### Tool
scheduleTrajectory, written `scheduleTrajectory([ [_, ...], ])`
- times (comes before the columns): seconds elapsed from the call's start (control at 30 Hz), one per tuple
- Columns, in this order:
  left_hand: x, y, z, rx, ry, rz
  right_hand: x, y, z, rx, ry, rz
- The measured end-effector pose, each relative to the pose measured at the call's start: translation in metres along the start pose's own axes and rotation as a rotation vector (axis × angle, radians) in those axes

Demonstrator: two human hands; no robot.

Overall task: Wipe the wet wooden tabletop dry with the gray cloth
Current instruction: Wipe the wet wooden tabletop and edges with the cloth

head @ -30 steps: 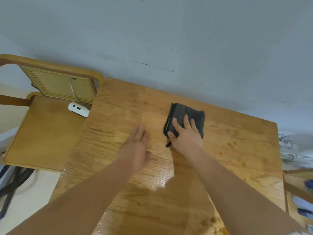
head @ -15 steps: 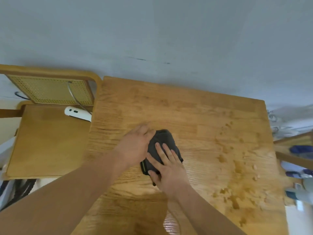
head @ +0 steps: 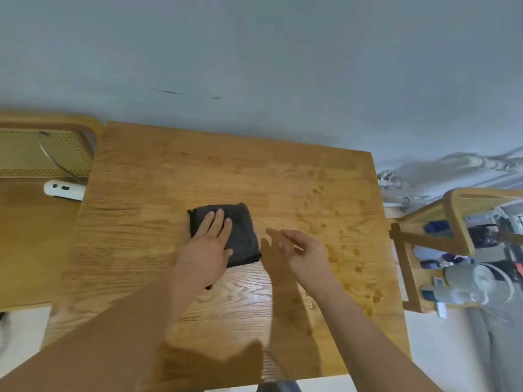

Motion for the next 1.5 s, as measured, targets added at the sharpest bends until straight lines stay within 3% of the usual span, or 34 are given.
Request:
scheduleTrajectory([
  [0.2,-0.003,-0.051,-0.032,-0.143,-0.157,0.219,-0.01,-0.041,0.073,0.034,0.174,0.041],
  [0.33,-0.015,-0.131,-0.052,-0.142,-0.088,0.27,-0.022,-0.067,0.141,0.12,0.296,0.016],
  [0.43,-0.016,-0.179,-0.061,-0.005,-0.024,0.278,-0.02,-0.083,0.186,0.147,0.242,-0.012],
  [0.6,-0.007,-0.19,-0.049,0.179,0.03,0.354,0.012,-0.088,0.218,0.01,0.188,-0.043],
  [0.73,0.014,-0.185,-0.039,0.093,0.112,0.354,0.051,-0.085,0.214,-0.204,0.179,-0.034],
  [0.8,0.031,-0.178,-0.029,0.031,0.137,0.337,0.072,-0.085,0.219,-0.353,0.15,-0.026],
  [0.93,0.07,-0.163,0.008,0.017,0.089,0.268,0.106,-0.1,0.243,-0.426,0.086,-0.241],
  [1.0,0.092,-0.158,0.028,0.027,0.054,0.225,0.122,-0.113,0.252,-0.354,0.132,-0.301],
  [1.2,0.164,-0.171,0.081,0.057,-0.033,0.106,0.132,-0.081,0.26,-0.641,0.307,-0.378],
  [1.33,0.184,-0.202,0.087,0.126,-0.06,0.042,0.135,-0.082,0.256,-0.652,0.296,-0.42],
  [1.5,0.145,-0.222,0.053,0.261,-0.06,-0.331,0.125,-0.076,0.264,-0.514,0.303,-0.491],
])
Point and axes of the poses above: each hand's wrist, its own x-axis towards the middle knuckle, its own z-axis out of the back of the hand, y = z × x, the point moved 3 cm from there along x, towards the middle knuckle, and after that the axes turned 9 degrees about y, right-handed, at the moved point
